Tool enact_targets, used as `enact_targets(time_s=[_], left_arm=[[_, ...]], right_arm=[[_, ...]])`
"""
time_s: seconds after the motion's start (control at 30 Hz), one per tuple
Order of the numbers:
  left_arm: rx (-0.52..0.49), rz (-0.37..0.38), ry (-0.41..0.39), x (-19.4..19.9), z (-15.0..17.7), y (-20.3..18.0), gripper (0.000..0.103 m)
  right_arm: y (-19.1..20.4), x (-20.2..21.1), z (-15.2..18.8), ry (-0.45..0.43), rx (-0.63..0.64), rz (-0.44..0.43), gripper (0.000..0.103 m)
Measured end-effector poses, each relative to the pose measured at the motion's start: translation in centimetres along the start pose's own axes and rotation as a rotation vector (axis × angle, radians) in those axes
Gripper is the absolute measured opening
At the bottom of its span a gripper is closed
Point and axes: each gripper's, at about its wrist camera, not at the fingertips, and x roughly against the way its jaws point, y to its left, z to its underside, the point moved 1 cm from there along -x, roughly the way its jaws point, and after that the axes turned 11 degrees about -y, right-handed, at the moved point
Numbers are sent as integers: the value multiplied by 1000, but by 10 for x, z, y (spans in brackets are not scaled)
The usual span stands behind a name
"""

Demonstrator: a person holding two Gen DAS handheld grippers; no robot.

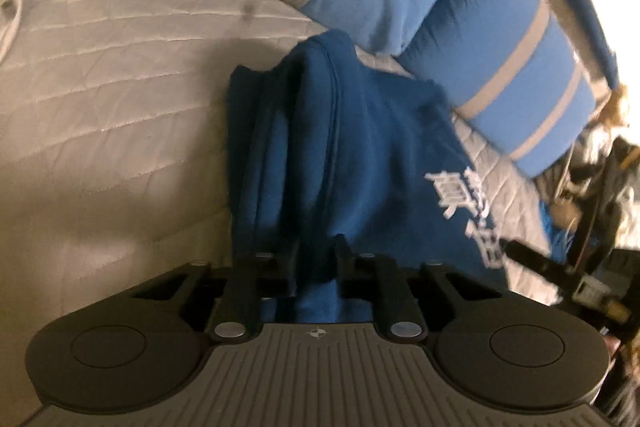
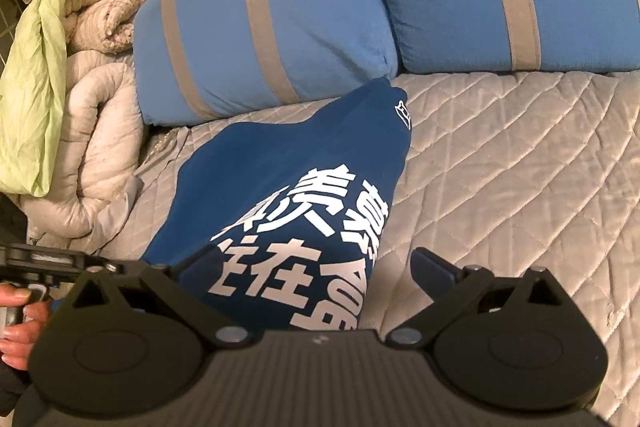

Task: Fold clothes

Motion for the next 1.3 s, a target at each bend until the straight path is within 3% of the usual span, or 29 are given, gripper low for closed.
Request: enact_targets(time_s=[0.3,0.43,0.5,0.57,0.63,0.67,0.7,0.77,0.9,1.2,1.3], left_arm=[[55,25,-148,31,4,5,10],[5,-43,-198,37,13,4,13],[-29,-85,-223,41,18,2,24],[-62,-126,-248,44,23,1,28],[-96,-168,-273,48,28,-1,47],[-113,-189,-286,50,30,-2,65],[-130,-209,-298,52,32,-2,70],[-149,-217,-315,57,35,-4,71],[-69,-116,-197,52,31,8,79],[165,44,46,17,24,53,81],[200,106,99,5,22,59,89]], right_arm=[[-5,1,0,6,-24,-9,103],[-5,1,0,13,-29,-14,103],[-5,1,0,14,-27,-14,103],[-5,1,0,14,-26,-13,103],[-5,1,0,16,-29,-11,103],[-5,0,0,18,-31,-12,103],[-5,0,0,19,-34,-14,103],[-4,-1,0,24,-36,-16,103],[0,-2,1,28,-25,-19,103],[-2,-3,4,33,-24,2,103],[-3,-4,5,38,-33,4,103]])
